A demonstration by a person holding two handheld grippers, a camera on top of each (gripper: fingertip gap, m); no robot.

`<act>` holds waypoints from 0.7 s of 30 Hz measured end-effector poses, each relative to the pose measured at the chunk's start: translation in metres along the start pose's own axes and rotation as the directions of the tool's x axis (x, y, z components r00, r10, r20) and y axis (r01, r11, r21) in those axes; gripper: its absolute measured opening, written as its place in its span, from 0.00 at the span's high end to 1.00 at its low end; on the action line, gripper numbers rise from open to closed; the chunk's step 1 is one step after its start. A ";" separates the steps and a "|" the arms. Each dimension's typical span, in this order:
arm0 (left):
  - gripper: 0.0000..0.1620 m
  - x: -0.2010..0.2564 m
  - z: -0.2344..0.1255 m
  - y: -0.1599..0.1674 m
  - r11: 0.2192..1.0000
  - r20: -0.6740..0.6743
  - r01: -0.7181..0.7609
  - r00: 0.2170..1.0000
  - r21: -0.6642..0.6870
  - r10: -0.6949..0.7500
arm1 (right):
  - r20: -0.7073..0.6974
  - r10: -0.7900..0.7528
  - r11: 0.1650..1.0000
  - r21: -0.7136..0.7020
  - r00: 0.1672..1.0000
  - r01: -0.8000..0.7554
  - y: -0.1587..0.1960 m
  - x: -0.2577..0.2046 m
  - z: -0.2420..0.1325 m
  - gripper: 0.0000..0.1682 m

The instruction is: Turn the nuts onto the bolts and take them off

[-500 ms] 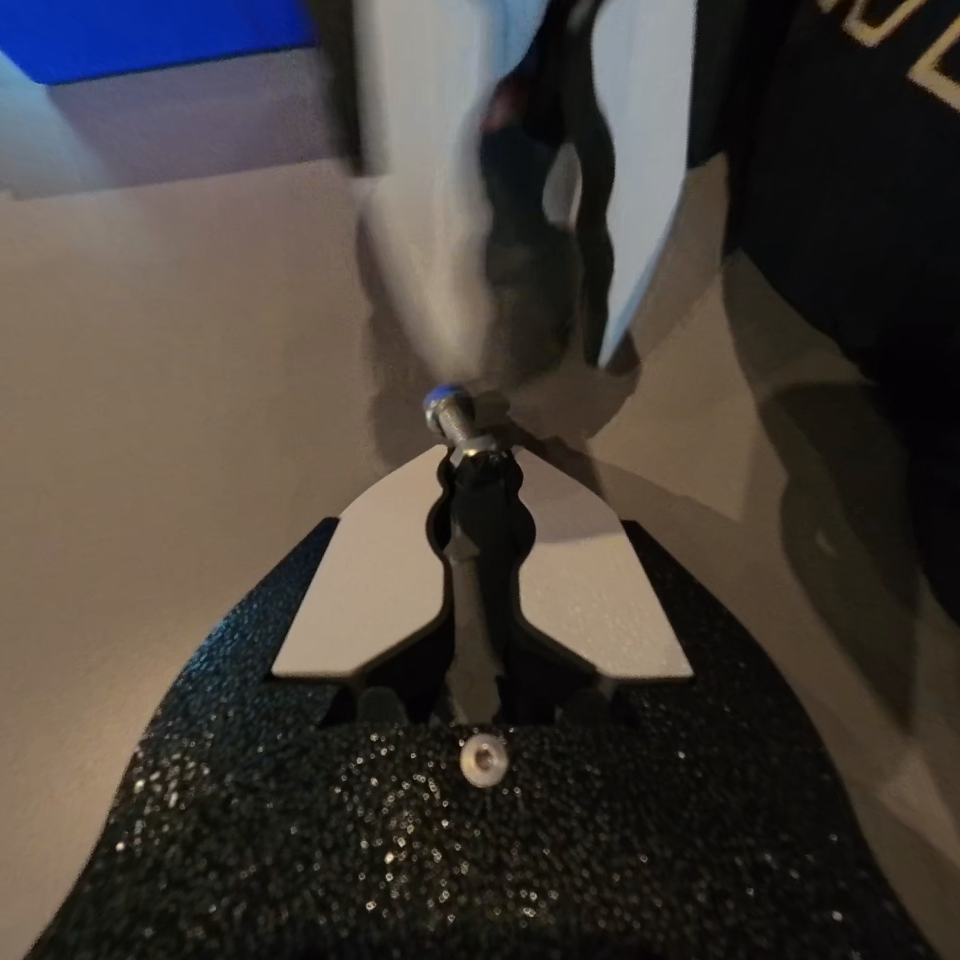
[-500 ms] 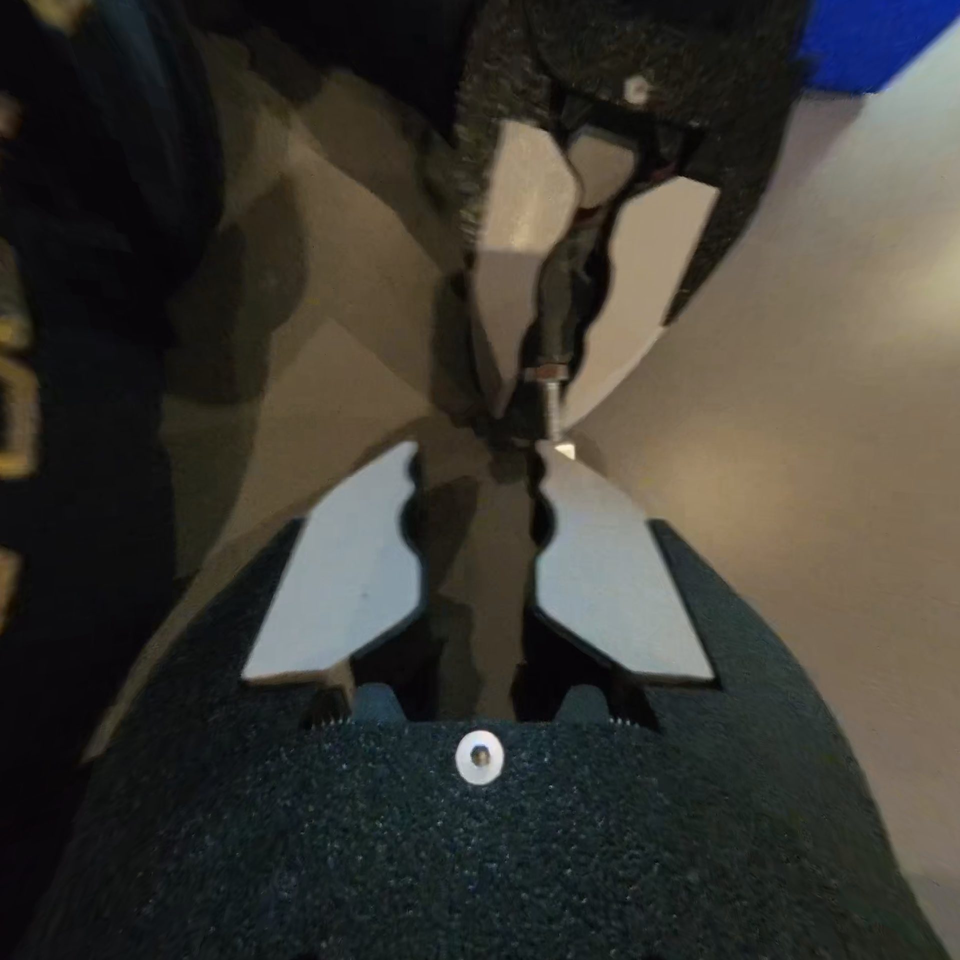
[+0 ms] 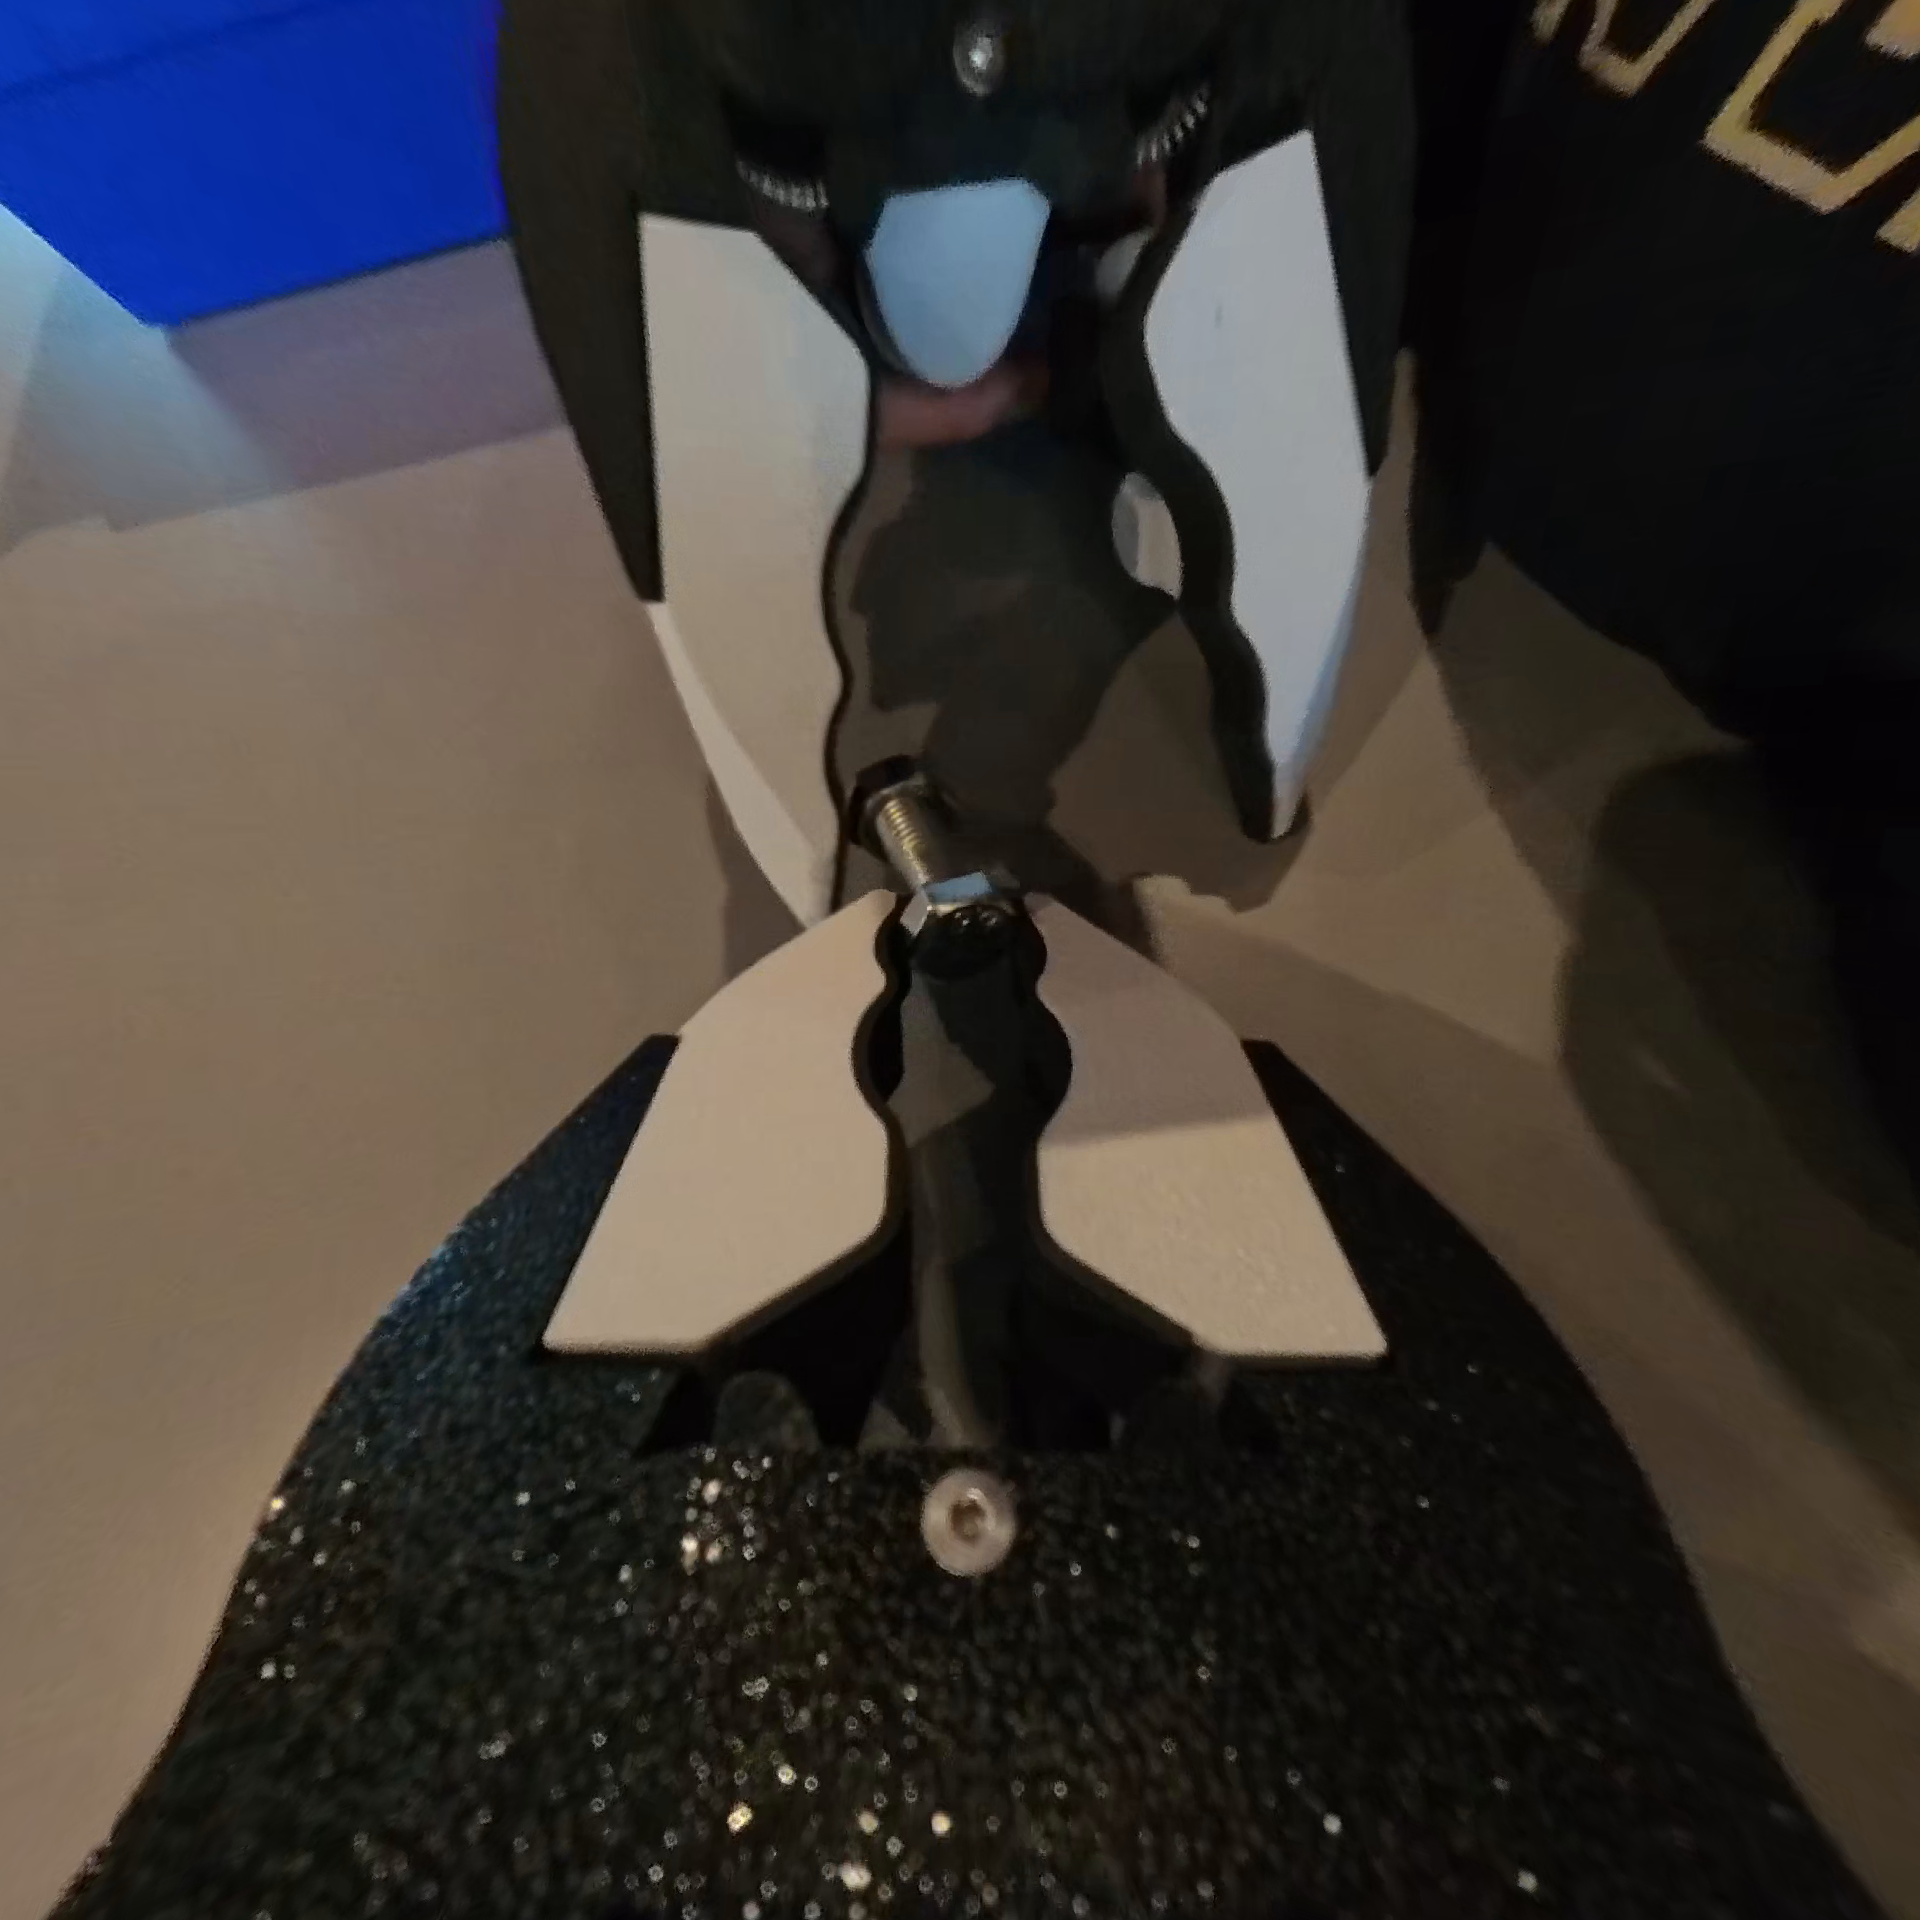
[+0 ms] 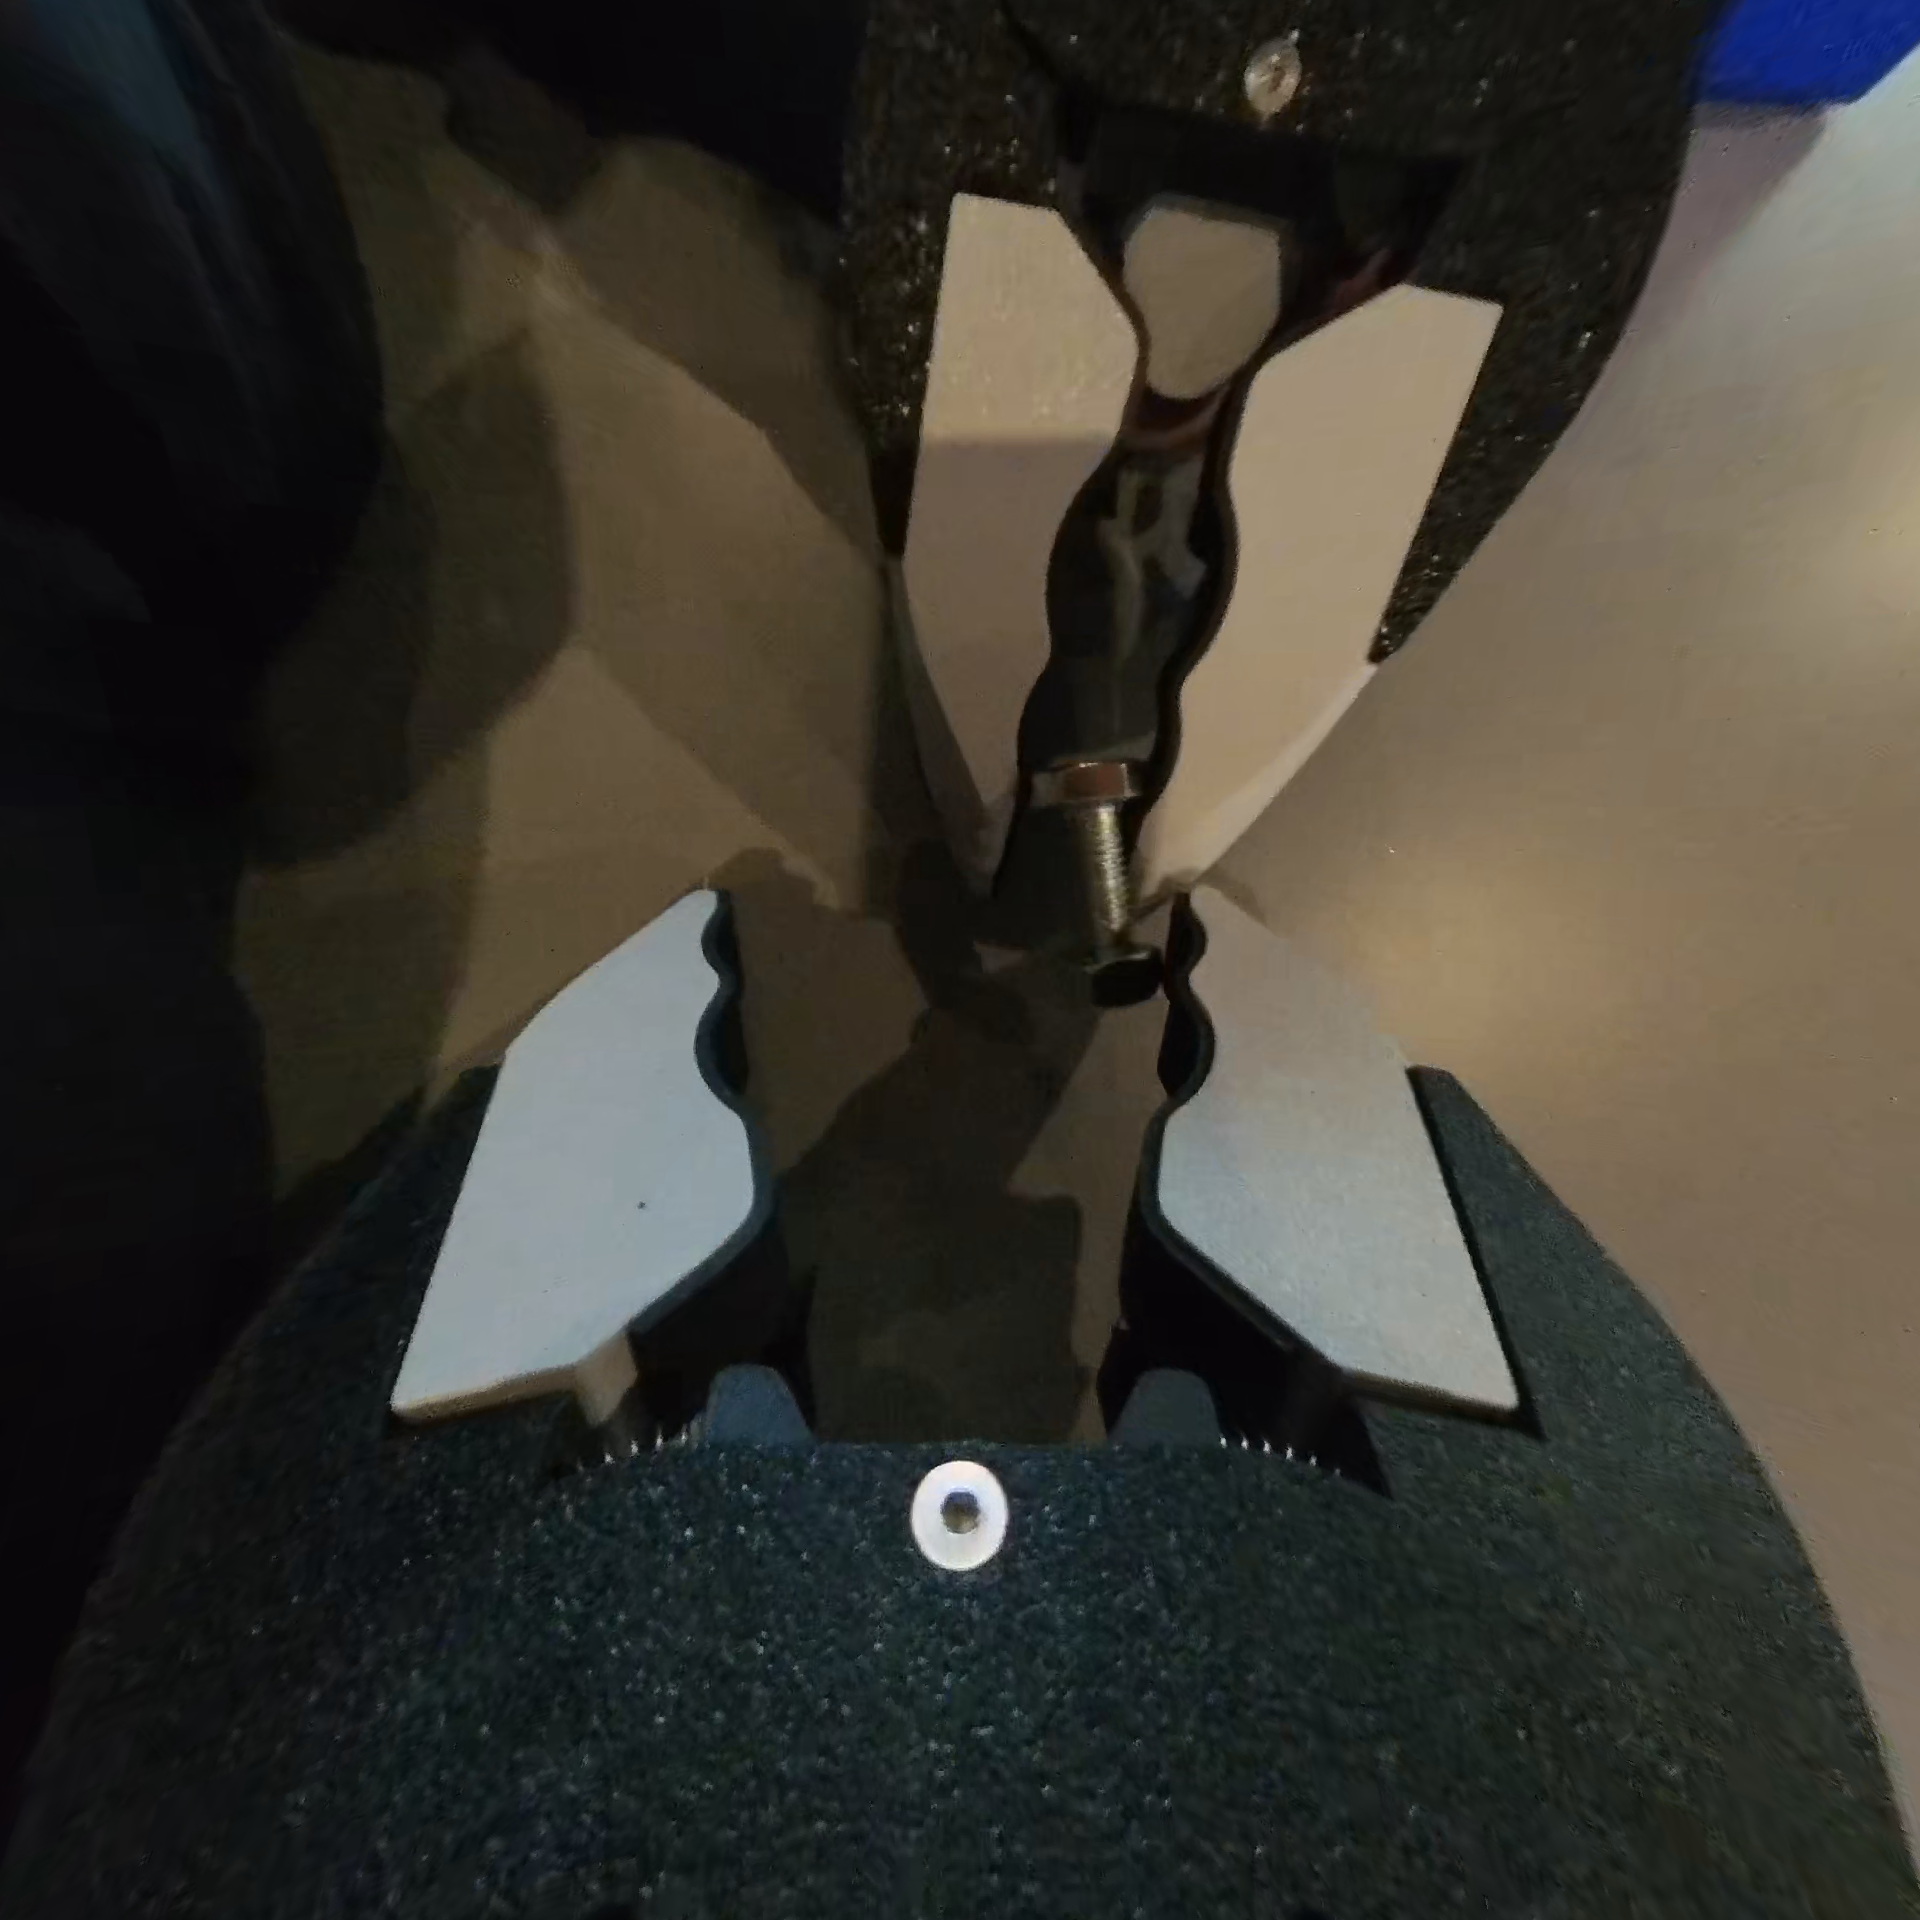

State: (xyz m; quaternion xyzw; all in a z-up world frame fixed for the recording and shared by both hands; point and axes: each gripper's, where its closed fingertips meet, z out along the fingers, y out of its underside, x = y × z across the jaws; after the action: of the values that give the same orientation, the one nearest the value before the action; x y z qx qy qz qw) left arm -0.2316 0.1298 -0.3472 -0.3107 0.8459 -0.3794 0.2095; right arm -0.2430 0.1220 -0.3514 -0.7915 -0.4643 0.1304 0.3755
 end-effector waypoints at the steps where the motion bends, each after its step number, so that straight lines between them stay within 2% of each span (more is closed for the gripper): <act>1: 0.89 -0.001 0.000 -0.001 1.000 0.006 0.003 1.000 0.005 -0.003 | -0.005 -0.004 1.000 -0.003 1.000 0.004 0.000 0.000 -0.001 0.53; 4: 0.89 -0.004 -0.001 -0.001 1.000 0.012 0.023 1.000 0.009 -0.023 | -0.042 -0.037 0.999 0.024 0.998 0.038 -0.004 0.003 -0.011 0.56; 6: 0.89 -0.009 -0.001 -0.001 0.999 0.033 0.052 0.998 0.008 -0.053 | -0.017 -0.063 0.996 0.059 0.998 0.063 -0.007 -0.002 -0.023 0.73; 7: 0.89 -0.009 -0.002 -0.001 0.998 0.026 0.068 0.997 0.015 -0.068 | -0.014 -0.060 0.995 0.081 0.998 0.061 -0.009 -0.003 -0.028 0.75; 12: 0.89 -0.009 -0.004 -0.004 0.996 0.010 0.079 0.997 0.036 -0.079 | -0.132 -0.032 0.997 0.059 0.991 0.040 -0.004 0.016 -0.027 0.61; 14: 0.89 -0.007 -0.003 -0.002 0.997 0.005 0.067 0.998 0.024 -0.067 | -0.136 -0.033 0.999 0.017 0.990 0.035 0.001 0.017 -0.020 0.56; 16: 0.89 -0.008 -0.002 -0.001 0.998 0.010 0.064 0.998 0.010 -0.064 | -0.116 -0.051 0.999 -0.017 0.992 0.049 0.005 0.013 -0.014 0.56; 18: 0.89 -0.006 0.000 0.001 0.998 -0.005 0.067 0.998 -0.005 -0.067 | -0.103 -0.065 0.998 -0.030 0.993 0.062 0.007 0.010 -0.016 0.62; 20: 0.89 -0.007 0.003 0.005 0.997 0.007 0.062 0.998 -0.040 -0.062 | -0.061 -0.045 0.999 -0.007 0.997 0.044 0.007 0.006 -0.023 0.76; 21: 0.89 -0.007 0.003 0.005 0.997 0.008 0.062 0.998 -0.042 -0.062 | -0.038 -0.021 0.999 0.024 0.999 0.022 0.004 0.004 -0.026 0.78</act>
State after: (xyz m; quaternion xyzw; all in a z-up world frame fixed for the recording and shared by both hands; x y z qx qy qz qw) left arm -0.2265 0.1357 -0.3521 -0.3426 0.8429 -0.3667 0.1940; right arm -0.2242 0.1120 -0.3359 -0.7841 -0.4640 0.1172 0.3952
